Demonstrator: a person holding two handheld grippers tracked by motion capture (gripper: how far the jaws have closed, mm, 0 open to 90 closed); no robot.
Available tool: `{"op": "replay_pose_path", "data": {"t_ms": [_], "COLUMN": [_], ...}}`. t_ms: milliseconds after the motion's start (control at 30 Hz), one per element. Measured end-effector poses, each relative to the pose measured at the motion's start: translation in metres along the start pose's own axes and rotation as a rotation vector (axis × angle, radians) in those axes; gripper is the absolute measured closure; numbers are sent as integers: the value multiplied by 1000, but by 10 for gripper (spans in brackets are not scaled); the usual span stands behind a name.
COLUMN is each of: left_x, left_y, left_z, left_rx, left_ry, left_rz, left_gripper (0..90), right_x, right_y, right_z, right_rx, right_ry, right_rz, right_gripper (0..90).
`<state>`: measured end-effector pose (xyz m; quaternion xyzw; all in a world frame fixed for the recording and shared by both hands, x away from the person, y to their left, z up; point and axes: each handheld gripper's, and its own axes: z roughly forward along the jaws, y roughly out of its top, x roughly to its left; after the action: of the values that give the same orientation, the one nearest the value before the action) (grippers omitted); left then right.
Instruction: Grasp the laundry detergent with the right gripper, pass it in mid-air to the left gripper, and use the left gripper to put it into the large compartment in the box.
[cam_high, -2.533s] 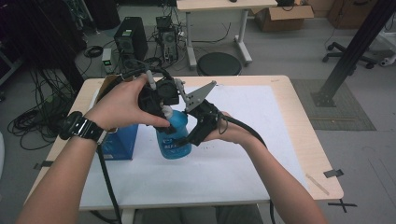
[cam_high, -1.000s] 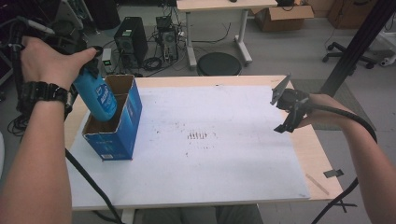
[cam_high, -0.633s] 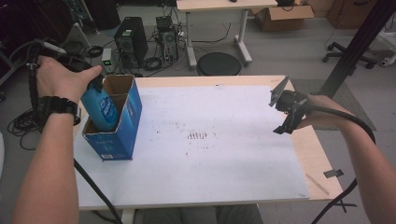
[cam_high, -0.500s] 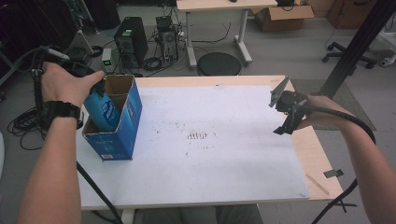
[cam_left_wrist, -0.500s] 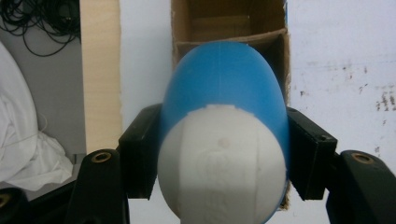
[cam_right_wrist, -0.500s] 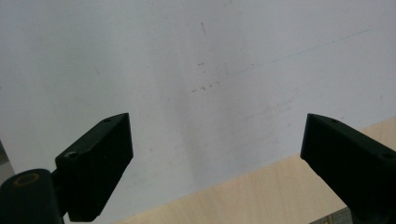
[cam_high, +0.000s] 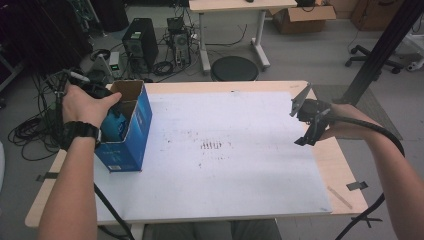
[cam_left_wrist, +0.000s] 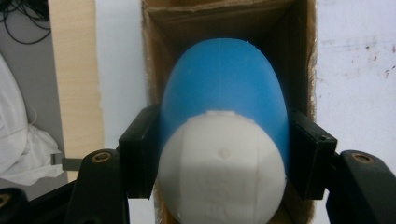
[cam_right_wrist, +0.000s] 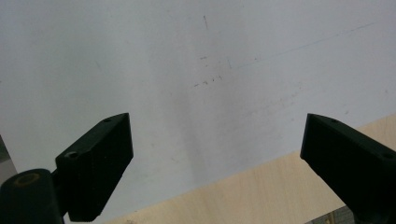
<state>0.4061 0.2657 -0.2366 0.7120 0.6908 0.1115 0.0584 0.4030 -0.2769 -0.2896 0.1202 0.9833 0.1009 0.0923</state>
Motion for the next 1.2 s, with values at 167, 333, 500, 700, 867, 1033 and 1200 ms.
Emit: {"op": "replay_pose_path", "data": {"t_ms": [167,333,500,700,867,1033,1200], "left_x": [-1,-1,-2,-2,-2,-2,-5], "left_y": [-1,-3,-4,-5,-5,-5,-5], "left_z": [12,22,30,36,36,36,37], "left_rx": [20,35,48,48,52,57,59], "left_ry": [-5,-5,1,-3,-2,-2,2], "left_rz": [2,3,8,6,15,16,24], "left_gripper": [382,382,383,382,382,381,379], "right_x": [0,0,1,1,1,2,3], "right_y": [0,1,1,3,3,4,3], "right_z": [2,3,4,5,5,6,6], "right_rx": [2,4,5,6,7,7,8], "right_ry": [1,4,4,7,5,8,8], "right_rz": [-3,-2,-2,-5,-4,-7,-5], "right_gripper": [92,92,91,92,92,92,92]}}
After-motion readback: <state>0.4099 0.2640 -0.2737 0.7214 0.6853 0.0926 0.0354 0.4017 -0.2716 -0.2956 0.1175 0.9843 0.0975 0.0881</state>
